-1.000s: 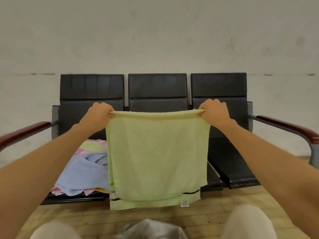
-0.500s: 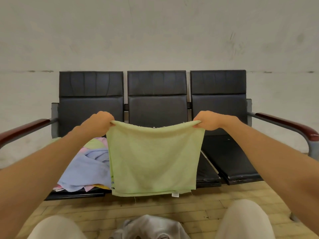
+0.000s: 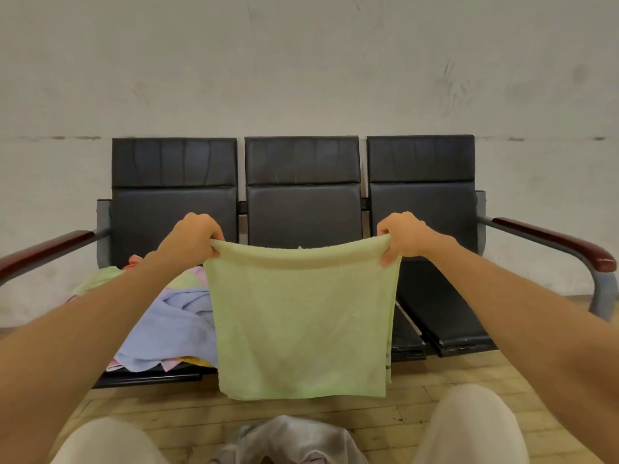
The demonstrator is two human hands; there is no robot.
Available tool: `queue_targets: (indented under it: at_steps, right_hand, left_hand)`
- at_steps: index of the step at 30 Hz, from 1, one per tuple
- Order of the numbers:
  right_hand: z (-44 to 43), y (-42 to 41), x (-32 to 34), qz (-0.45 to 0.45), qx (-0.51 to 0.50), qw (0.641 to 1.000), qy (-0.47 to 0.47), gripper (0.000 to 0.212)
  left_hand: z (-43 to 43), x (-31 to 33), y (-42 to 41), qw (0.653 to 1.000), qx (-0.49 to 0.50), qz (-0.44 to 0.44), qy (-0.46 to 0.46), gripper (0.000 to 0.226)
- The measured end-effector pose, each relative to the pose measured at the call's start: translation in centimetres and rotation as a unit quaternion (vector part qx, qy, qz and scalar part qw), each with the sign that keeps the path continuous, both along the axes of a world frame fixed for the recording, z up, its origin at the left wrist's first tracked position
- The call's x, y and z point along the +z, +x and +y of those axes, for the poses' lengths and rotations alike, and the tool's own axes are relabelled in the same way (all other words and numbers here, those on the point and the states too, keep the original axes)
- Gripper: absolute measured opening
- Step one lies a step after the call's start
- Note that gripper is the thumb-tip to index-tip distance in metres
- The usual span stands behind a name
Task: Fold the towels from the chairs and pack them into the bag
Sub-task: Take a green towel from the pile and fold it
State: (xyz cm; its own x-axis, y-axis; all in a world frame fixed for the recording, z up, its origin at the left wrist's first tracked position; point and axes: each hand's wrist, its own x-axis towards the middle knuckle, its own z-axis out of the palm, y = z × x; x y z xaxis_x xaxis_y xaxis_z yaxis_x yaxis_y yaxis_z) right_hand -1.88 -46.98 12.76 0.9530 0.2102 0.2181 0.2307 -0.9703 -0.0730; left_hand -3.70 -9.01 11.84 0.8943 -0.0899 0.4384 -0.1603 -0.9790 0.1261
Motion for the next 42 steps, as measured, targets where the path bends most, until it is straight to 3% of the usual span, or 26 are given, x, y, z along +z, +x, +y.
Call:
queue_targets:
  at_steps: [4,10,13,15,19,23,25,27,30,32,36,38,42]
  right_hand:
    - [-0.7,-0.2,0.0,0.049,0.044,0.997,0.032,0.014]
    - [-1.1,0.0,0.0,0.059,0.038,0.993,0.096,0.032]
    - [-0.7,0.8,-0.7,0.032,0.008,0.996,0.088,0.019]
    - [-0.6,1.8,-1.2,0.031,-0.021,0.995,0.095,0.015]
    - [-0.4,4.9,-2.2,0.043,-0.055,0.991,0.118,0.016]
    - [0.1,8.4,-4.0,0.020,-0.049,0.947,0.317,0.004]
    - [0.4,10.5,-5.4,0.004,-0.048,0.935,0.351,0.009]
    - [0.7,12.5,-7.3,-0.043,-0.062,0.950,0.303,0.016]
    - [1.4,13.1,-11.6,-0.069,-0.075,0.963,0.250,0.015]
    - [1.6,12.0,-15.1,-0.025,-0.058,0.973,0.222,0.018]
    - [1.5,9.6,-21.8,0.123,0.004,0.991,0.052,0.022]
    - [1.4,9.0,-23.8,0.177,0.027,0.984,0.013,0.027]
    - [1.8,9.5,-25.2,0.185,0.028,0.982,0.019,0.033]
  left_hand:
    - [0.0,-0.1,-0.1,1.000,-0.002,-0.002,-0.005,0.013]
    - [0.4,-0.2,0.3,0.999,0.002,0.040,-0.014,0.013]
    - [0.0,-0.4,0.6,0.992,-0.011,0.057,-0.115,0.019]
    - [-0.4,-0.8,1.3,0.968,-0.017,0.068,-0.239,0.020]
    - [-1.3,-2.3,3.7,0.879,-0.035,0.100,-0.465,0.018]
    - [-1.8,-4.7,7.4,0.821,-0.034,0.081,-0.564,0.013]
    - [-1.7,-6.3,9.5,0.823,-0.031,0.066,-0.564,0.014]
    - [-1.9,-8.3,10.8,0.830,-0.038,0.057,-0.553,0.013]
    - [-2.2,-12.7,11.3,0.882,-0.056,0.076,-0.463,0.014]
    - [-2.3,-16.2,10.4,0.911,-0.072,0.149,-0.379,0.022]
    - [-2.3,-22.9,8.4,0.914,-0.099,0.298,-0.258,0.024]
    - [-2.1,-24.6,8.1,0.931,-0.111,0.285,-0.200,0.019]
    - [-1.8,-25.4,8.8,0.945,-0.122,0.256,-0.165,0.019]
